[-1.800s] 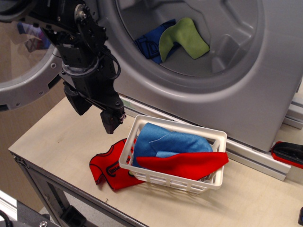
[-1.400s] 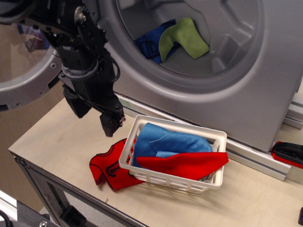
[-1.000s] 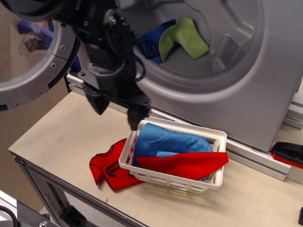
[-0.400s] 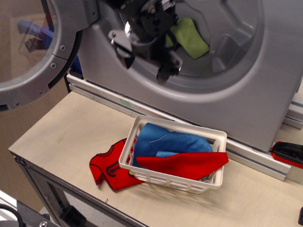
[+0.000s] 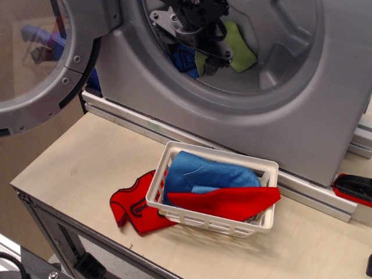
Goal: Take clothes out of laundry machine
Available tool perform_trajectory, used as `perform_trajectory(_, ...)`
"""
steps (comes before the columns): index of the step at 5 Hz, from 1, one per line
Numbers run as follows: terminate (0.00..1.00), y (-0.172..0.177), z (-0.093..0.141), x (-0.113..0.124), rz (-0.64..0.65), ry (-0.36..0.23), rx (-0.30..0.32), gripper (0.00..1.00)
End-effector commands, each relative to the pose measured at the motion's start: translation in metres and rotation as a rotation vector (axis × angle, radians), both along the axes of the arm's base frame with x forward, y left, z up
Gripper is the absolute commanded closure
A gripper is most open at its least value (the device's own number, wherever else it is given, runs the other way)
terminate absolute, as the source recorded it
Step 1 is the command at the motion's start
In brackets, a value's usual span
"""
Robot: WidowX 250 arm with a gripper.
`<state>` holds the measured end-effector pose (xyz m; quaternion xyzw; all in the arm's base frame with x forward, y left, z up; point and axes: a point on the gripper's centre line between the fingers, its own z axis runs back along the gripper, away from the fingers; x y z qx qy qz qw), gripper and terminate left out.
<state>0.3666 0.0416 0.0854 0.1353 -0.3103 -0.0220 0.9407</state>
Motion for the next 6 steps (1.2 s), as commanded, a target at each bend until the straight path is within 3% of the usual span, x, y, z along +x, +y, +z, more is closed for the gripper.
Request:
perform_trajectory(1,0.0,0.013,0.022,0.034,-0.046,-0.097,0.038,0.0)
perform_trajectory(3,0.0,0.026,0.007,0.05,-0.05,-0.106,0.064,0.0)
perform_trajectory(4,0.0,0.032,-0.009,0.06,-0.012,-0.064,0.079,0.0)
perform_trajectory(6,0.0,0.033,-0.031,0.063,0.01,-0.067,0.085,0.0)
